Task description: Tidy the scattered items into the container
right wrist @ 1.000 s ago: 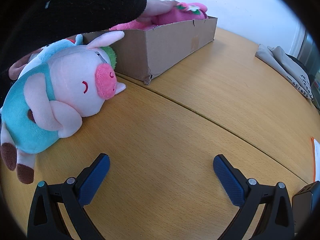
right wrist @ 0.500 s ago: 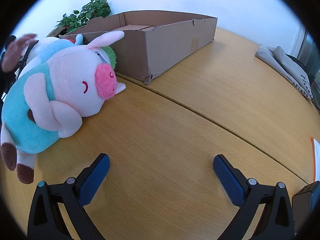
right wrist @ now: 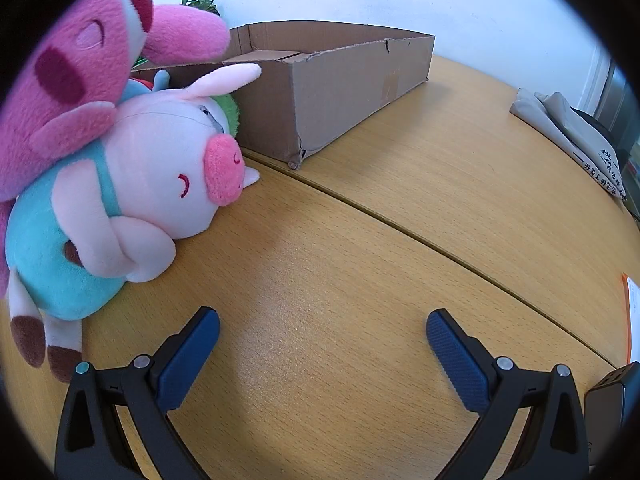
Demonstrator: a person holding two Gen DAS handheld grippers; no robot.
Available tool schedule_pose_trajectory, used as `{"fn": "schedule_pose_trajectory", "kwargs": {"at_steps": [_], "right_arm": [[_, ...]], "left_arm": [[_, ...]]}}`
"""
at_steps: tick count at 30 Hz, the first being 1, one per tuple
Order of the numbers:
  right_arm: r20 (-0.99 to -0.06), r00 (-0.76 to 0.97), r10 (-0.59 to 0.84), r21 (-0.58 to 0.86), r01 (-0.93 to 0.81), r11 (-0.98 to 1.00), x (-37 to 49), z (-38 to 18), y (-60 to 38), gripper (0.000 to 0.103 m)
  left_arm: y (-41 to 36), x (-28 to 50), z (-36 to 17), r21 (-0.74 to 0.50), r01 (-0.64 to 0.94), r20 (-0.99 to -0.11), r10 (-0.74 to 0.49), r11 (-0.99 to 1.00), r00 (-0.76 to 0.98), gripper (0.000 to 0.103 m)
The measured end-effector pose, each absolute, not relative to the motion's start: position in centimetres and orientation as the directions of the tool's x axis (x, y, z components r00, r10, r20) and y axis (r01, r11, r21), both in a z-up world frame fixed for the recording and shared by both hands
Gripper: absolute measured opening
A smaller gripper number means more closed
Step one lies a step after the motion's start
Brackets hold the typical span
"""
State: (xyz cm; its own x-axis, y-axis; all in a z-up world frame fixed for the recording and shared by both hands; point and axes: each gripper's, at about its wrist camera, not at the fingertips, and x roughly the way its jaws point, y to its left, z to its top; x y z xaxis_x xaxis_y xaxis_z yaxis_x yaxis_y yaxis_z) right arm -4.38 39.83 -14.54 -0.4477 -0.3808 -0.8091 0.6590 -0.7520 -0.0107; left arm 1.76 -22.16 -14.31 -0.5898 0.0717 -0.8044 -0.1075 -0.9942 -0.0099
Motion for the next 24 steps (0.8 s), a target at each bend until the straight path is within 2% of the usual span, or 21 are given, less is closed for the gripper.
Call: {"fn": "schedule_pose_trajectory", "kwargs": {"at_steps": [24], "right_arm": [[-0.809, -0.447, -0.381, -0.01, 0.659, -0.752, -4.22, -14.52, 39.92, 0.103]], "left_arm": [[-22.11, 1.76, -14.25, -0.01, -0.106, -0.804, 0.071, -0.994, -0.59, 0.103]]}}
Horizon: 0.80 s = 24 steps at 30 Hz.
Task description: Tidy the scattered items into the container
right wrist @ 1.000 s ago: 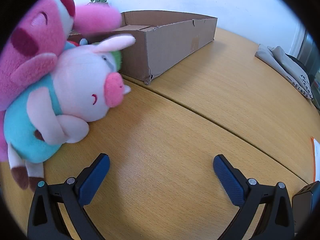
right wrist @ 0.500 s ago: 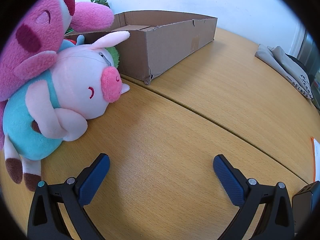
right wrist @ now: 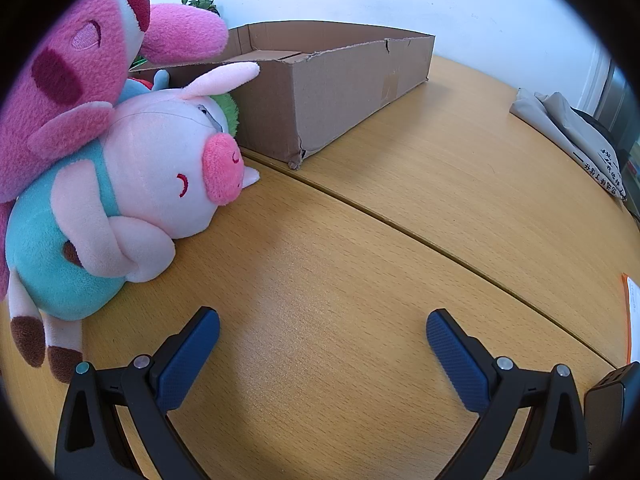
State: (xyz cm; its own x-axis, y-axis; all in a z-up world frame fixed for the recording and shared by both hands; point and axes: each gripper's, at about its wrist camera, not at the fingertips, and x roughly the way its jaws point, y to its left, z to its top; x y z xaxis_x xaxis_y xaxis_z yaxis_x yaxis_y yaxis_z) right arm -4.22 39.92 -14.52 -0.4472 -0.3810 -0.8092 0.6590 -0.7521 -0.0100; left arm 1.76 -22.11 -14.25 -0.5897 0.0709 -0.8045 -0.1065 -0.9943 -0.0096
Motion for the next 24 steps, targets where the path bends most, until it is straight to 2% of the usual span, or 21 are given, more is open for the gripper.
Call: {"fn": "schedule_pose_trajectory", "kwargs": {"at_steps": [10, 13, 17, 20, 24], "right_arm": [[-0.809, -0.464, -0.362, -0.011, 0.627, -0.779, -3.5, -14.5, 39.5, 0.103], [-0.803, -0.494, -0.332, -0.055, 0.617, -0.785, -2.0, -14.2, 39.3, 0.103], [-0.761, -0.602, -0.241, -0.19, 0.563, -0.805, 2.5, -12.2, 39.2, 0.103], [-0.728, -0.639, -0.248, -0.184, 0.53, -0.828, 5.9, -9.7, 39.8, 0.103], [-0.678, -0.675, -0.291, -0.09, 0.469, -0.879, 9.1, -6.3, 40.0, 0.103]], "left_arm": [[-22.1, 1.7, -14.2, -0.01, -0.106, -0.805, 0.071, -0.994, -0.59, 0.103], [-22.1, 1.8, -14.2, -0.01, -0.107, -0.805, 0.071, -0.994, -0.59, 0.103], [-22.1, 1.8, -14.2, -0.01, -0.106, -0.805, 0.071, -0.994, -0.59, 0.103], [-22.1, 1.8, -14.2, -0.01, -0.106, -0.805, 0.071, -0.994, -0.59, 0.103], [-22.1, 1.8, -14.2, -0.009, -0.103, -0.805, 0.069, -0.995, -0.59, 0.103]]}}
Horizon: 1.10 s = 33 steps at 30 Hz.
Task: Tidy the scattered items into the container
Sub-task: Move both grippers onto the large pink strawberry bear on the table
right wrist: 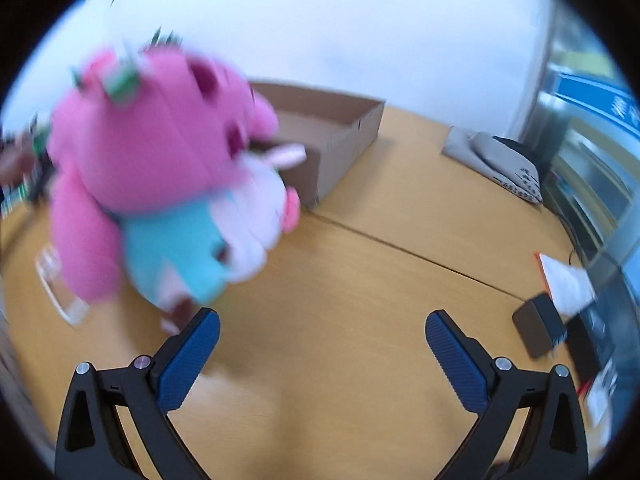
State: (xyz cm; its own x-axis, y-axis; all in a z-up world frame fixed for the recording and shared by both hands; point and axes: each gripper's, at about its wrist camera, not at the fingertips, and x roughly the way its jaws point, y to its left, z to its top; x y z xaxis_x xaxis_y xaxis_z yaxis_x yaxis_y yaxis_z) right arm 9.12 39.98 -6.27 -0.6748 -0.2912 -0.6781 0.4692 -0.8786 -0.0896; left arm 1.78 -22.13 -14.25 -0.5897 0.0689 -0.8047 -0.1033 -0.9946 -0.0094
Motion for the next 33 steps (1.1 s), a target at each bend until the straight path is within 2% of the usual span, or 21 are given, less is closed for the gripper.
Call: {"fn": "schedule_pose_trajectory", "kwargs": {"at_steps": [3, 9, 10, 12, 14, 15, 17, 22, 26, 33], "right_arm": [[-0.646, -0.696, -0.313, 0.005, 0.407, -0.914, 10.7, -4.4, 38.8, 0.103], [-0.629, -0.712, -0.311, 0.079, 0.34, -0.937, 11.4, -2.4, 34.9, 0.103], [-0.635, -0.712, -0.301, 0.086, 0.321, -0.943, 11.3, -2.2, 34.5, 0.103], [-0.647, -0.71, -0.278, 0.099, 0.283, -0.954, 11.2, -1.9, 33.7, 0.103], [-0.672, -0.697, -0.25, 0.119, 0.232, -0.965, 11.2, -1.8, 33.2, 0.103], [-0.685, -0.689, -0.236, 0.128, 0.206, -0.97, 11.1, -1.7, 32.9, 0.103], [-0.712, -0.672, -0.205, 0.137, 0.154, -0.979, 10.8, -1.6, 32.4, 0.103], [-0.695, -0.701, -0.161, 0.11, 0.117, -0.987, 10.6, -1.0, 30.8, 0.103], [-0.684, -0.708, -0.173, 0.118, 0.126, -0.985, 10.9, -0.4, 30.0, 0.103], [-0.668, -0.739, -0.086, 0.033, 0.085, -0.996, 11.7, 0.4, 29.0, 0.103]], "left_arm": [[-22.1, 1.8, -14.3, -0.009, -0.103, -0.805, 0.068, -0.995, -0.59, 0.103], [-21.8, 2.3, -14.0, -0.01, -0.04, -0.824, 0.031, -0.999, -0.566, 0.103], [-21.5, 2.7, -13.8, -0.009, -0.015, -0.834, 0.016, -1.0, -0.551, 0.1], [-20.3, 5.3, -11.4, 0.0, 0.037, -0.794, -0.022, -0.999, -0.607, 0.096], [-18.5, 8.8, -7.8, 0.002, 0.077, -0.73, -0.054, -0.997, -0.682, 0.098], [-17.4, 10.6, -5.9, 0.004, 0.1, -0.699, -0.075, -0.995, -0.712, 0.103], [-14.6, 13.7, -2.6, 0.004, 0.128, -0.654, -0.1, -0.992, -0.75, 0.103], [-7.2, 17.8, 2.3, -0.059, 0.021, -0.598, 0.018, -0.998, -0.801, 0.103], [-3.9, 16.7, 3.2, -0.17, -0.014, -0.612, 0.117, -0.985, -0.782, 0.103], [-2.8, 14.1, 3.0, -0.201, 0.056, -0.633, 0.086, -0.978, -0.769, 0.103]]}}
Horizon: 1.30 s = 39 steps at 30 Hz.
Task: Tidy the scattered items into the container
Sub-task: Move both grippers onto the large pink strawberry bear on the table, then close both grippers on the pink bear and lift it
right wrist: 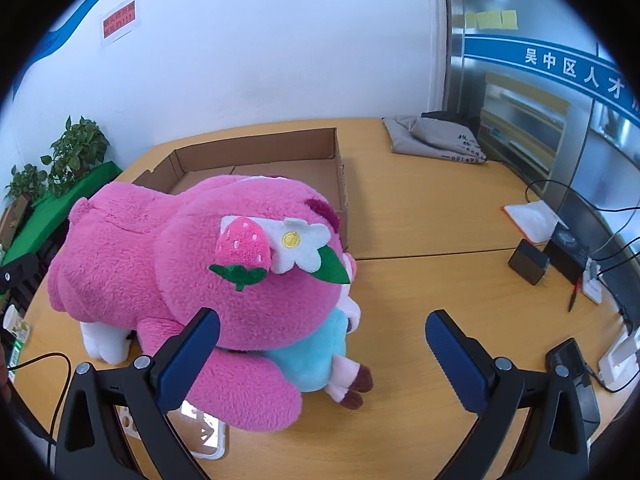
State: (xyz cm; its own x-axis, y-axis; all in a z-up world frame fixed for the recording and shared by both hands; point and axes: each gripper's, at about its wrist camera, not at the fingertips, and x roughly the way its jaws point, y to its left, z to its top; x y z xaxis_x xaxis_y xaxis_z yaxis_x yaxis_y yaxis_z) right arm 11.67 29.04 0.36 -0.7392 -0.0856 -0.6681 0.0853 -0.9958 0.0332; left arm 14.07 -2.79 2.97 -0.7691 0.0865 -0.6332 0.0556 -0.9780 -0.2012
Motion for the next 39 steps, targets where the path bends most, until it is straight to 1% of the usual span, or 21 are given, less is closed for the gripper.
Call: {"fn": "schedule_pose_trajectory", "kwargs": {"at_steps": [5, 19, 32, 39], "right_arm": [[-0.671, -0.737, -0.087, 0.022, 0.097, -0.995, 11.5, 0.4, 28.8, 0.103], [-0.687, -0.716, -0.126, 0.042, 0.133, -0.99, 10.4, -0.2, 28.3, 0.103], [-0.689, -0.713, -0.132, 0.043, 0.141, -0.989, 10.4, -0.4, 28.2, 0.103], [-0.694, -0.706, -0.141, 0.048, 0.151, -0.987, 10.4, -0.6, 28.1, 0.103]], "left_arm": [[-2.6, 13.6, 2.4, -0.156, 0.063, -0.642, 0.053, -0.986, -0.765, 0.103], [-2.2, 12.3, 2.2, -0.204, 0.029, -0.656, 0.114, -0.979, -0.747, 0.103], [-2.1, 12.4, 2.1, -0.171, 0.044, -0.668, 0.083, -0.984, -0.74, 0.103], [-1.9, 12.5, 1.9, -0.161, 0.032, -0.672, 0.085, -0.986, -0.736, 0.103]]}}
